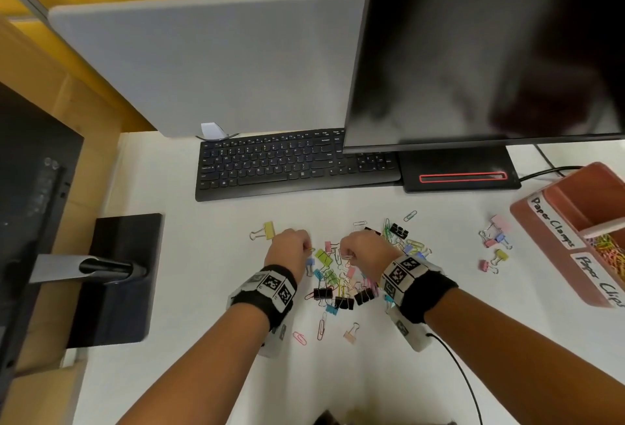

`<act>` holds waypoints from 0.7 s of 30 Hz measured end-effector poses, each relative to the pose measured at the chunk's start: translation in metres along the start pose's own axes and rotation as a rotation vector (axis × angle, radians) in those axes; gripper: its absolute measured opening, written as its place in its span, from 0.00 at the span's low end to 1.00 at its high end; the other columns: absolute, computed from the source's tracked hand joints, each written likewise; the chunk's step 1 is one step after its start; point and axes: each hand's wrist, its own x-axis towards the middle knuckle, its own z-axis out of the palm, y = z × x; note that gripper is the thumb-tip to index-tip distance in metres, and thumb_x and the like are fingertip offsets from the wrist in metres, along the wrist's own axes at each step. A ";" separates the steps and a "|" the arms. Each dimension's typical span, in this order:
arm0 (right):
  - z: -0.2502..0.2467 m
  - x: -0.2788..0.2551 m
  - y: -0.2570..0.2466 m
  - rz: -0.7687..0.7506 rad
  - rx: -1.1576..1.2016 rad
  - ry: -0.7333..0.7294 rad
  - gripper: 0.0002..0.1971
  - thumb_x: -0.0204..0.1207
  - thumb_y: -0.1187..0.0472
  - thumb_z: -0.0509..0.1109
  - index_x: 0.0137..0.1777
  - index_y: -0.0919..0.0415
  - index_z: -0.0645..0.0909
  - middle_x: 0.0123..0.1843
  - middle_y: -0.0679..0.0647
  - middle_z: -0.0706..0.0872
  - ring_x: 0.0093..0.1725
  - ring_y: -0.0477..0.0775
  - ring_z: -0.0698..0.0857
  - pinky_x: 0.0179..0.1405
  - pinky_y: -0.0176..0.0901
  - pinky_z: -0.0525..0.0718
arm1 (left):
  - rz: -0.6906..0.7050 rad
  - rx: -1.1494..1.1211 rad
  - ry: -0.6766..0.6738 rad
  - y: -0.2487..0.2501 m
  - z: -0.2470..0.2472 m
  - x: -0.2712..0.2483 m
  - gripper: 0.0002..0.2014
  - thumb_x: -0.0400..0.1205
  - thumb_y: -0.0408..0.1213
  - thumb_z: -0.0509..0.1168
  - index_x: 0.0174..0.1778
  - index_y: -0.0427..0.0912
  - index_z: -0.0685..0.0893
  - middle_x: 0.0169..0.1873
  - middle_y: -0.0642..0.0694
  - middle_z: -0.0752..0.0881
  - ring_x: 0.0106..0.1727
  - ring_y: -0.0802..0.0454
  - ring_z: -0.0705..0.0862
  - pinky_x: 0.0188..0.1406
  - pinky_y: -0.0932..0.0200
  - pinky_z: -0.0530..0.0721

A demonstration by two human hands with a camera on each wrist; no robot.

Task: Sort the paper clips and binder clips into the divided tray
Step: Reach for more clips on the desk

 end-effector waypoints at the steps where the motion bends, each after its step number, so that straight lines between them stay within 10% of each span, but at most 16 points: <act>1: 0.001 0.000 0.001 0.004 0.013 -0.002 0.14 0.75 0.75 0.61 0.57 0.61 0.78 0.53 0.55 0.83 0.52 0.53 0.80 0.48 0.37 0.74 | 0.016 0.000 -0.007 -0.001 0.000 0.000 0.03 0.80 0.30 0.61 0.41 0.39 0.79 0.43 0.42 0.80 0.44 0.46 0.81 0.47 0.58 0.80; 8: -0.003 -0.001 0.009 -0.026 -0.054 -0.053 0.06 0.77 0.66 0.65 0.51 0.62 0.81 0.51 0.55 0.80 0.51 0.55 0.80 0.50 0.42 0.78 | 0.155 -0.161 -0.019 -0.019 -0.027 -0.023 0.02 0.79 0.35 0.66 0.43 0.47 0.81 0.40 0.48 0.82 0.37 0.60 0.76 0.37 0.74 0.71; 14: 0.003 -0.005 0.008 -0.032 -0.050 -0.027 0.05 0.76 0.67 0.62 0.44 0.59 0.78 0.45 0.51 0.79 0.47 0.53 0.80 0.46 0.39 0.75 | 0.120 -0.211 -0.072 -0.024 -0.020 -0.067 0.03 0.76 0.35 0.70 0.44 0.45 0.84 0.37 0.50 0.79 0.32 0.60 0.78 0.34 0.67 0.78; 21: -0.006 -0.012 0.005 -0.077 -0.028 -0.030 0.10 0.79 0.64 0.61 0.53 0.63 0.83 0.54 0.57 0.84 0.54 0.56 0.82 0.52 0.39 0.77 | 0.007 -0.084 -0.066 -0.013 0.026 -0.072 0.11 0.79 0.37 0.66 0.58 0.44 0.81 0.51 0.46 0.83 0.51 0.50 0.82 0.51 0.63 0.75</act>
